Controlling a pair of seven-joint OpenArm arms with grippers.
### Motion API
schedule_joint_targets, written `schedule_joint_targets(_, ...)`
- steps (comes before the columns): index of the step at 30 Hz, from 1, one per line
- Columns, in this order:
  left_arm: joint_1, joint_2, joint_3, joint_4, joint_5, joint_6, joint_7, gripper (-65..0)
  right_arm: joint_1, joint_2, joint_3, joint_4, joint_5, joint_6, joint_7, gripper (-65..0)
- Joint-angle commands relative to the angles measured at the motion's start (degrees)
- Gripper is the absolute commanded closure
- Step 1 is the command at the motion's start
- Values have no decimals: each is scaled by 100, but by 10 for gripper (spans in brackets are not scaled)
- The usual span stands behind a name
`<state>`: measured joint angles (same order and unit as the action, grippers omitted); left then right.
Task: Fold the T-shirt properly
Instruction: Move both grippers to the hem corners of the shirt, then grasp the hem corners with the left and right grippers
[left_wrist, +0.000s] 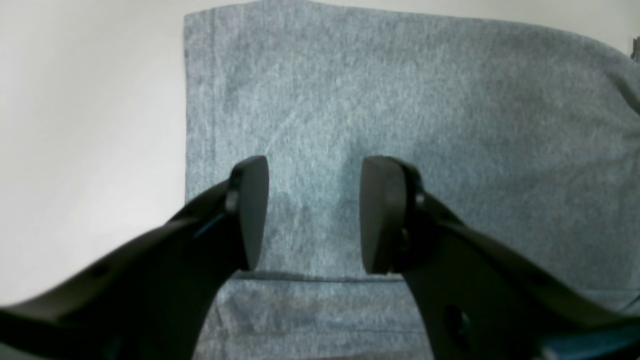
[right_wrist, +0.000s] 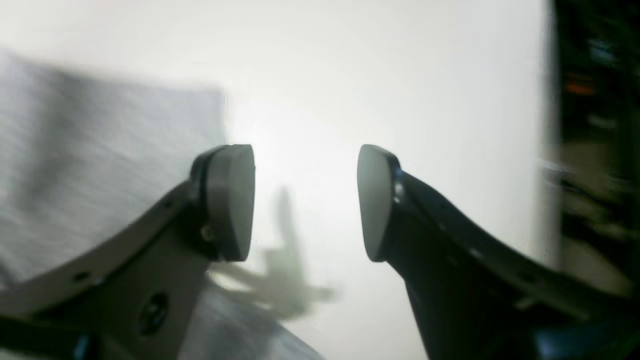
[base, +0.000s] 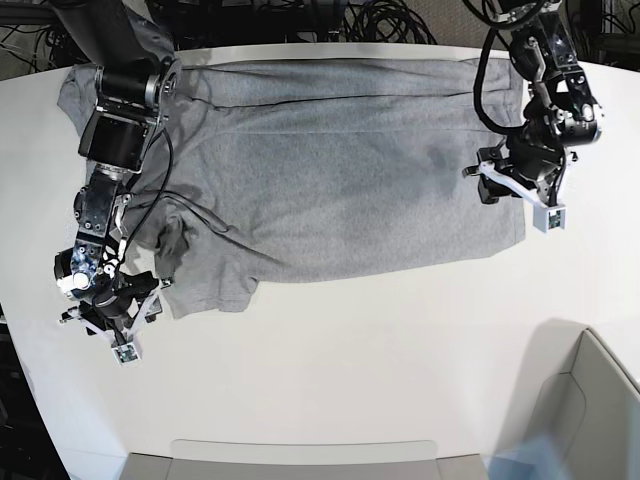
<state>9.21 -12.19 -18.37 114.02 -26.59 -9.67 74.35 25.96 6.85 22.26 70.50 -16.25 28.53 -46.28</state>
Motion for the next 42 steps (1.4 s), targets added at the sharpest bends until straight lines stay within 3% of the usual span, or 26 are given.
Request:
schedule_joint_targets(1, -55, -43, 4, 84, -27, 13, -54, -298, 187, 102, 20, -153, 153, -1, 17, -324)
schedule_joint_targets(6, -55, -43, -5, 84, -27, 13, -54, -298, 240, 427, 20, -1235, 1005, -36, 527, -324)
schedule_joint_targets(18, -55, -43, -5, 84, -27, 13, -54, -298, 240, 550, 38, -2887, 1120, -53, 1397, -324)
schedule_joint_targets(24, -55, -34, -5, 84, -27, 13, -54, -298, 204, 233, 11, -3107, 1120, 34, 1336, -324)
schedule_joint_targets(29, -99, -34, -13, 84, -27, 13, -54, -298, 328, 66, 29, -3054, 1383, 808, 492, -324)
schedule_joint_targets(38, -504, -69, -22, -65, -27, -22, -265, -300, 354, 225, 20, -3063, 1629, 808, 413, -324)
schedule_joint_targets(42, -1075, -386, -22, -945, -36, -39, -591, -303, 363, 330, 2, -3063, 1629, 808, 413, -324)
